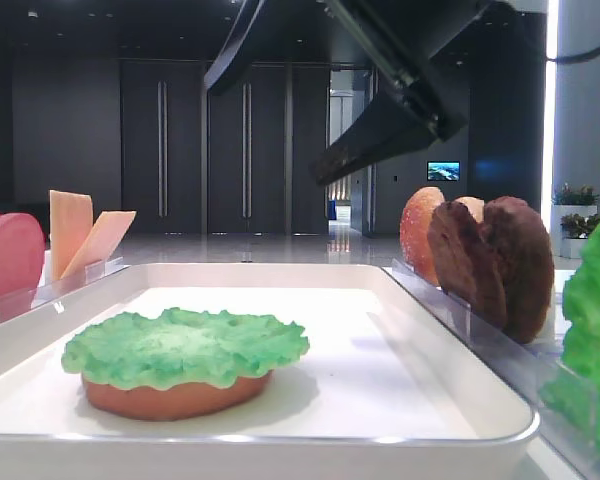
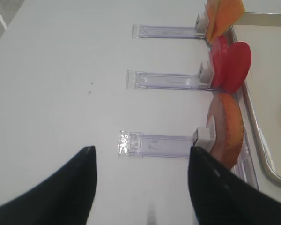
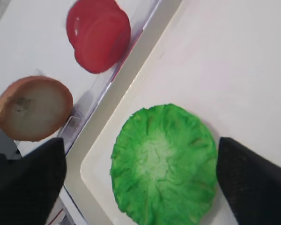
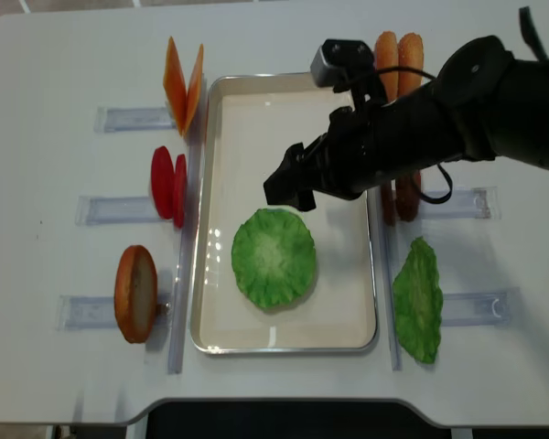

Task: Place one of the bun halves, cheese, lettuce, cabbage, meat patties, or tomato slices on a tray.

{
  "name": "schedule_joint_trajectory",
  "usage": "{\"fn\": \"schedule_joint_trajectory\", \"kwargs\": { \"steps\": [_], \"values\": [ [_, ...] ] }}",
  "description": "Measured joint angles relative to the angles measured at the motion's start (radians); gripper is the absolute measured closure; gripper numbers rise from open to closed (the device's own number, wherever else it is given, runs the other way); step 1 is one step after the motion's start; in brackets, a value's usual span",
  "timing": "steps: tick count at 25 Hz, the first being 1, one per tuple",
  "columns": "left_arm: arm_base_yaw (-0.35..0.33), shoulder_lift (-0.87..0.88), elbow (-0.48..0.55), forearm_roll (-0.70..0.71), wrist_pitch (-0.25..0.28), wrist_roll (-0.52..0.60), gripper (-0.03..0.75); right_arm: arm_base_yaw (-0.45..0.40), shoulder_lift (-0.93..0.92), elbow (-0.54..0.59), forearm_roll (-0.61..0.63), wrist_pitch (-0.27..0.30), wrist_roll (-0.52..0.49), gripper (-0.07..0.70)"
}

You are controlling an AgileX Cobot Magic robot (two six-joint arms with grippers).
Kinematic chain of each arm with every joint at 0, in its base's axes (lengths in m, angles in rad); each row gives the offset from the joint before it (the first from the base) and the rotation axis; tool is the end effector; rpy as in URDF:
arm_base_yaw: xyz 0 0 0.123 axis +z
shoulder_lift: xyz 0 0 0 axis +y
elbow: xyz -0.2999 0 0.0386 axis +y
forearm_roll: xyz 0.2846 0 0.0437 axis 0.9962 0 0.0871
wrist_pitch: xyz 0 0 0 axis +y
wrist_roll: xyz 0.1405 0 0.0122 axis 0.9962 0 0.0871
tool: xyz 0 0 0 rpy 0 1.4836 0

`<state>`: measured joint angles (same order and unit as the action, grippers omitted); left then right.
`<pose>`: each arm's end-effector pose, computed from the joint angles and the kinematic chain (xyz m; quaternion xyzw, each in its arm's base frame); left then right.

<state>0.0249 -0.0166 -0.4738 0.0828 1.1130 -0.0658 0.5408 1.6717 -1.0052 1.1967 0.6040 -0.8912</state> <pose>0.0507 0.0117 0.2575 -0.0418 0.8672 0.0312 0.4952 0.3048 0.2701 0.1879 -0.2354 0.8699 0.3693 0.2269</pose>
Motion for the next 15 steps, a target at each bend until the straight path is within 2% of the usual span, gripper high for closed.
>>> {"fn": "schedule_joint_trajectory", "kwargs": {
  "steps": [4,7,11,15],
  "values": [
    [0.0,0.0,0.0,0.0,0.0,0.0,0.244,-0.052,-0.097,0.0,-0.058,0.014,0.002,0.039],
    [0.0,0.0,0.0,0.0,0.0,0.0,0.244,-0.107,-0.155,0.0,-0.132,0.027,0.041,0.041],
    [0.0,0.0,0.0,0.0,0.0,0.0,0.244,-0.194,-0.212,0.0,-0.286,0.068,0.156,0.042],
    [0.0,0.0,0.0,0.0,0.0,0.0,0.244,-0.307,-0.252,0.0,-0.474,0.136,0.321,0.042]
  ]
}}
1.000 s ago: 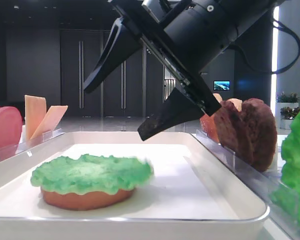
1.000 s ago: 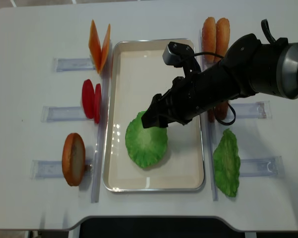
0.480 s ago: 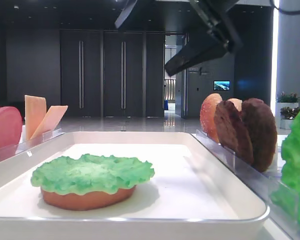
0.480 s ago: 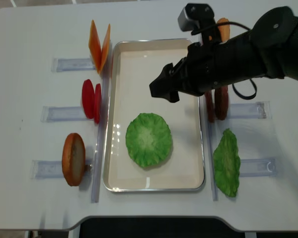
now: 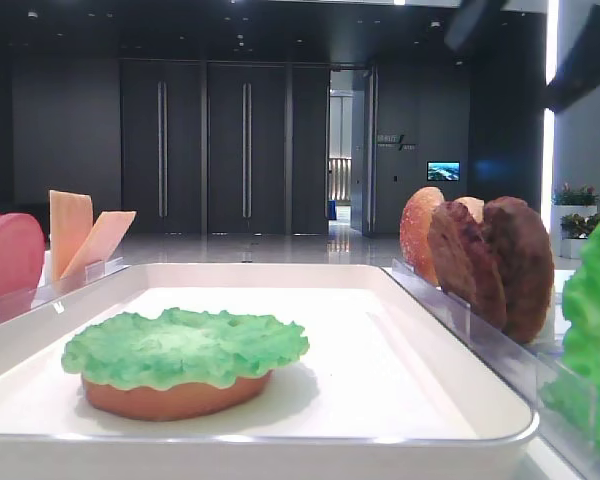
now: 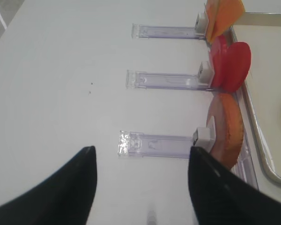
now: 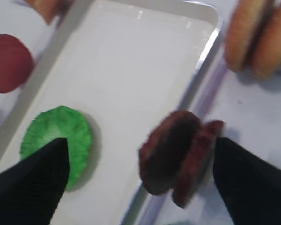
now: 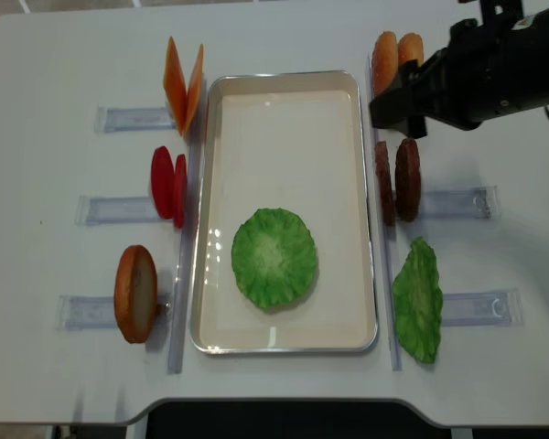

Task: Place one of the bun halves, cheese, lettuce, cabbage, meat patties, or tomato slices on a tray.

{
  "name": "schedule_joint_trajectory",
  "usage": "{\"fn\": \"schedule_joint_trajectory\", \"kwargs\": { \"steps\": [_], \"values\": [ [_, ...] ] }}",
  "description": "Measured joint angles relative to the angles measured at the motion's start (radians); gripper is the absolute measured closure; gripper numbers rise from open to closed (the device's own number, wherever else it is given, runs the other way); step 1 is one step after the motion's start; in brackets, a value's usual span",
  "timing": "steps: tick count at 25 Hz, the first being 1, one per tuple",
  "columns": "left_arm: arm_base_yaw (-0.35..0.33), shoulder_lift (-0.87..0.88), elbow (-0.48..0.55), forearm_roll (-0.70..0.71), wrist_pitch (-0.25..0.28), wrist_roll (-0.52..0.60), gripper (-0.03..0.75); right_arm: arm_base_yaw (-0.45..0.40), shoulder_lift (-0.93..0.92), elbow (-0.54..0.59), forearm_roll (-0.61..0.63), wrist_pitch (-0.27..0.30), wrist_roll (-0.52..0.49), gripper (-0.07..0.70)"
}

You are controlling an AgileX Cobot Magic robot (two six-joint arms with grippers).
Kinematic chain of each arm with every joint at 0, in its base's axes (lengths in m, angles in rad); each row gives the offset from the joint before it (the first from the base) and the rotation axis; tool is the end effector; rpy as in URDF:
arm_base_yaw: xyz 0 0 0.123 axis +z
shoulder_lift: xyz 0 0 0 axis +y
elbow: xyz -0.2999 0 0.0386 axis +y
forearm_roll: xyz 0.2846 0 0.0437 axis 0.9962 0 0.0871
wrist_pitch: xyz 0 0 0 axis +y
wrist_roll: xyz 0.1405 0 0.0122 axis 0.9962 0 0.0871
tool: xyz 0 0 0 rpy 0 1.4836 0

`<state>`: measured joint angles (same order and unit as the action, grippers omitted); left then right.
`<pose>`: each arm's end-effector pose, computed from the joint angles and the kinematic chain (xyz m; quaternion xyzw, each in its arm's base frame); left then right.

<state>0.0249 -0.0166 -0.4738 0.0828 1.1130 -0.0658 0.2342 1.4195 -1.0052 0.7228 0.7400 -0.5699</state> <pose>0.0507 0.0117 0.2575 -0.0418 0.8672 0.0312 0.4952 0.3226 0.1417 0.2497 -0.1764 0.9094 0.2529 0.2793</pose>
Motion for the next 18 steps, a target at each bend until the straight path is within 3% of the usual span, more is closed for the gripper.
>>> {"fn": "schedule_joint_trajectory", "kwargs": {
  "steps": [7,14,18],
  "values": [
    [0.0,0.0,0.0,0.0,0.0,-0.004,0.244,-0.187,-0.033,0.0,-0.365,0.154,0.288,0.043],
    [0.0,0.0,0.0,0.0,0.0,-0.004,0.244,-0.343,-0.033,0.0,-0.511,0.295,0.368,0.044],
    [0.0,0.0,0.0,0.0,0.0,-0.004,0.244,-0.37,-0.045,0.008,-0.525,0.313,0.39,0.044]
  ]
}}
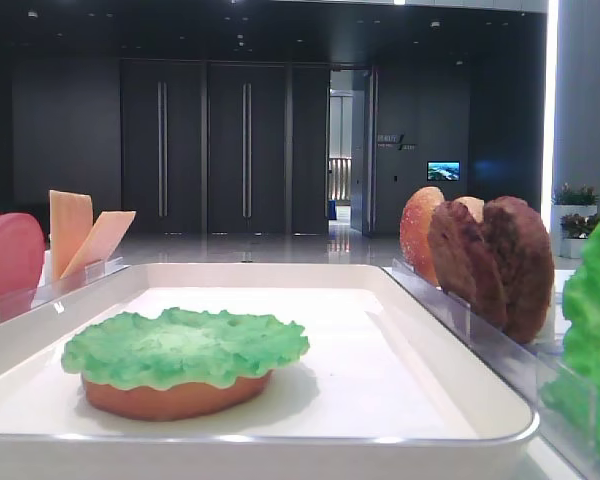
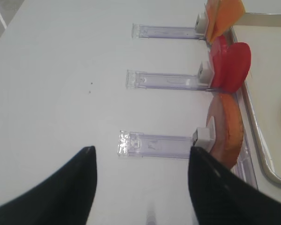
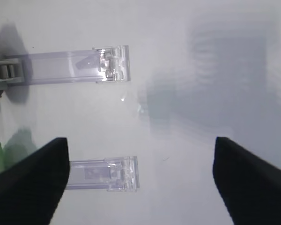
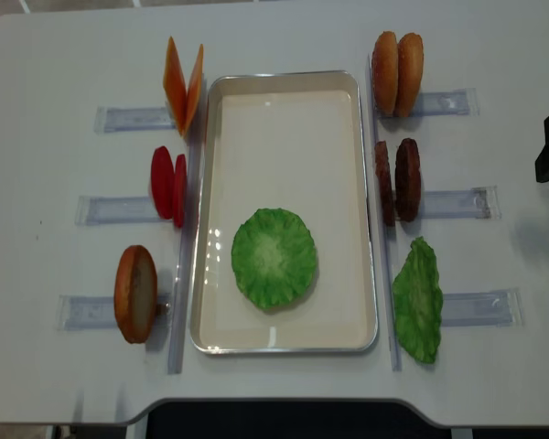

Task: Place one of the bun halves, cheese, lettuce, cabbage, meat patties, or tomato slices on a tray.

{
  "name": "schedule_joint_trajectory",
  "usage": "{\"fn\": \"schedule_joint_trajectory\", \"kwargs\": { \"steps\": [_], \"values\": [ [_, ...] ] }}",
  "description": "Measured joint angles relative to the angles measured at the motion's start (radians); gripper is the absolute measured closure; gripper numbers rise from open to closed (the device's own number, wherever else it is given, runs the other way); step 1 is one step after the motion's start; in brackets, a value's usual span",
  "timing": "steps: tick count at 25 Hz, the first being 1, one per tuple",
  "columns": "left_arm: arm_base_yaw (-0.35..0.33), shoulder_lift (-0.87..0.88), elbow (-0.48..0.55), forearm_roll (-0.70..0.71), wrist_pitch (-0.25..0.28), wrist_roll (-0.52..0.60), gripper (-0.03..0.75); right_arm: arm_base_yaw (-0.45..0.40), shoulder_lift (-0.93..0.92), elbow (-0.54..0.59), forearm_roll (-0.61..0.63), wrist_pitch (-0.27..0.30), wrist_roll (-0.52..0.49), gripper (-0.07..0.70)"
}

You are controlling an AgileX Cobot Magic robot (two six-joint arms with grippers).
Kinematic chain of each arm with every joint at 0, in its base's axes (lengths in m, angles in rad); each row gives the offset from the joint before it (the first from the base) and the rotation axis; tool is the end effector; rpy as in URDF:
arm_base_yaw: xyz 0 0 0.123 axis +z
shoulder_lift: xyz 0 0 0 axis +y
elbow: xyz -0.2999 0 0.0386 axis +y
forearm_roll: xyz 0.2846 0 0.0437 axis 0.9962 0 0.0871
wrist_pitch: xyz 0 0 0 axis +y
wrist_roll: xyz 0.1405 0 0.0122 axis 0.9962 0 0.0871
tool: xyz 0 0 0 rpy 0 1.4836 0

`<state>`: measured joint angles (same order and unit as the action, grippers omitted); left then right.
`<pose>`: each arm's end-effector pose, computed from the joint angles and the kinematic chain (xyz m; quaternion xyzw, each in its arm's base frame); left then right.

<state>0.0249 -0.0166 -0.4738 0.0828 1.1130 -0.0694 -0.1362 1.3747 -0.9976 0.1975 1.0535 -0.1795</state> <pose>0.0507 0.0117 0.2575 -0.0434 0.8671 0.0303 0.4953 0.2931 -0.0159 0.2254 0.0173 0.9893 0.0718 0.1257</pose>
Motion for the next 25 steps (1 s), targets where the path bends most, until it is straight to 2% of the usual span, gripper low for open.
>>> {"fn": "schedule_joint_trajectory", "kwargs": {
  "steps": [6,15,21,25],
  "values": [
    [0.0,0.0,0.0,0.0,0.0,0.0,0.244,-0.003,-0.161,0.107,-0.029,-0.001,0.008,0.044],
    [0.0,0.0,0.0,0.0,0.0,0.0,0.244,-0.003,-0.695,0.335,-0.063,0.01,0.042,0.045],
    [0.0,0.0,0.0,0.001,0.0,0.0,0.244,-0.003,-0.956,0.392,-0.074,0.044,0.044,0.045],
    [0.0,0.0,0.0,0.001,0.0,0.0,0.244,-0.003,-1.058,0.436,-0.076,0.065,0.046,0.045]
  ]
}}
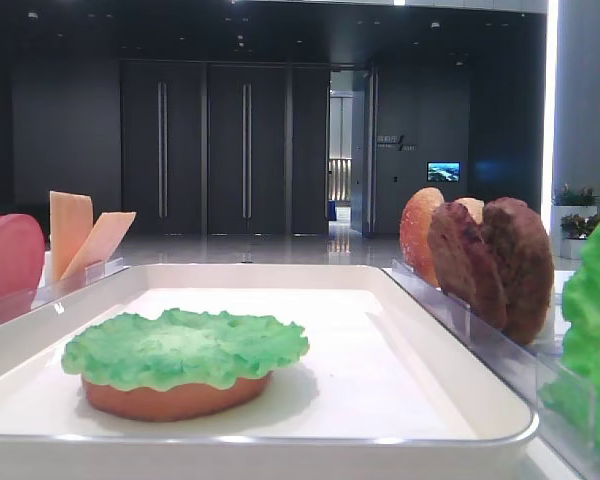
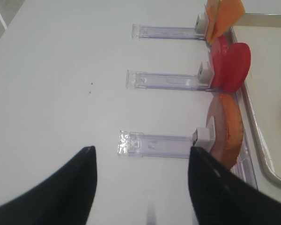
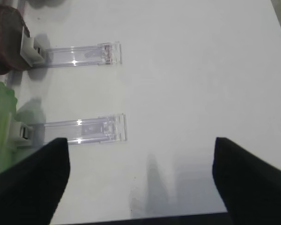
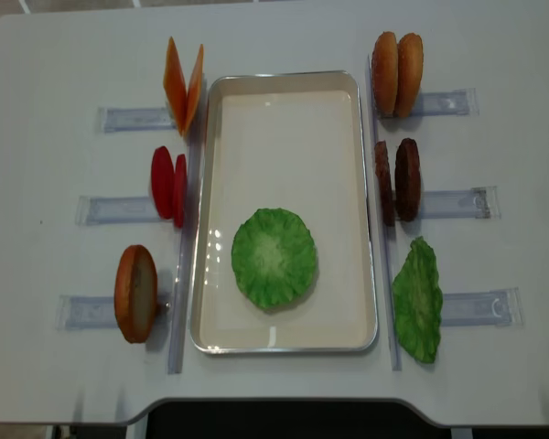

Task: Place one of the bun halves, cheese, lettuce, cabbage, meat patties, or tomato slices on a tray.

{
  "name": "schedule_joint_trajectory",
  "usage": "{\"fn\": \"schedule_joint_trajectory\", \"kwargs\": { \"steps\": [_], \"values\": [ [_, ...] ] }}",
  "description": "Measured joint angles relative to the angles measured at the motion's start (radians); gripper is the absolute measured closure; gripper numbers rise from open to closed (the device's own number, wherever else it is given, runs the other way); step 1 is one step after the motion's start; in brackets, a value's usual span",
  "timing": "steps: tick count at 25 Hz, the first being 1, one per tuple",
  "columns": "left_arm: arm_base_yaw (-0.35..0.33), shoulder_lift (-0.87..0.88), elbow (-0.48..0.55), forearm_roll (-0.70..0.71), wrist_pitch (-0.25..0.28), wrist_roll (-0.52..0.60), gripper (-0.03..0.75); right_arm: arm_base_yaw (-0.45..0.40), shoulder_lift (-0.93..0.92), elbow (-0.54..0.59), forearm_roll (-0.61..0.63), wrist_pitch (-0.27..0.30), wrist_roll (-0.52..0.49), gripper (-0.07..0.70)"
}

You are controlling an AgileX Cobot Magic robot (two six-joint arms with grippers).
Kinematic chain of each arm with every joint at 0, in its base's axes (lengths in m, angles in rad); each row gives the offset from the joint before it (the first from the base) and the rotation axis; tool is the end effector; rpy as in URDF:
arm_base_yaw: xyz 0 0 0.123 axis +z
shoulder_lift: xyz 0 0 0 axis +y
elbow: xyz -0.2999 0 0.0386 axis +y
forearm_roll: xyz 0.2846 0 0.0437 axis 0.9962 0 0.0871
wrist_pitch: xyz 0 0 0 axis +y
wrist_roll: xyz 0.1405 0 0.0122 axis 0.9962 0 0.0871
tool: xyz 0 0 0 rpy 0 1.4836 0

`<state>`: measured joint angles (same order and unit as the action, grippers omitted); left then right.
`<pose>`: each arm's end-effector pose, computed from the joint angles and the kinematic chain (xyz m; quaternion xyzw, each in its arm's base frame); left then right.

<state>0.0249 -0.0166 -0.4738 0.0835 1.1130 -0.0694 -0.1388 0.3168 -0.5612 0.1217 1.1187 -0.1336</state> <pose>0.0507 0.0118 0.2576 -0.0434 0.8671 0.0307 0.4953 0.0931 0.0026 0.2653 0.0061 0.9225 0.0084 0.3859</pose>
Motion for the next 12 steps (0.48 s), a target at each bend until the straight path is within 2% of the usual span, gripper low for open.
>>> {"fn": "schedule_joint_trajectory", "kwargs": {
  "steps": [4,12],
  "values": [
    [0.0,0.0,0.0,0.0,0.0,0.0,0.244,0.0,-0.1,0.044,-0.005,0.006,0.02,0.045],
    [0.0,0.0,0.0,0.0,0.0,0.0,0.244,0.0,-0.303,0.054,-0.047,0.015,0.074,0.045]
  ]
}}
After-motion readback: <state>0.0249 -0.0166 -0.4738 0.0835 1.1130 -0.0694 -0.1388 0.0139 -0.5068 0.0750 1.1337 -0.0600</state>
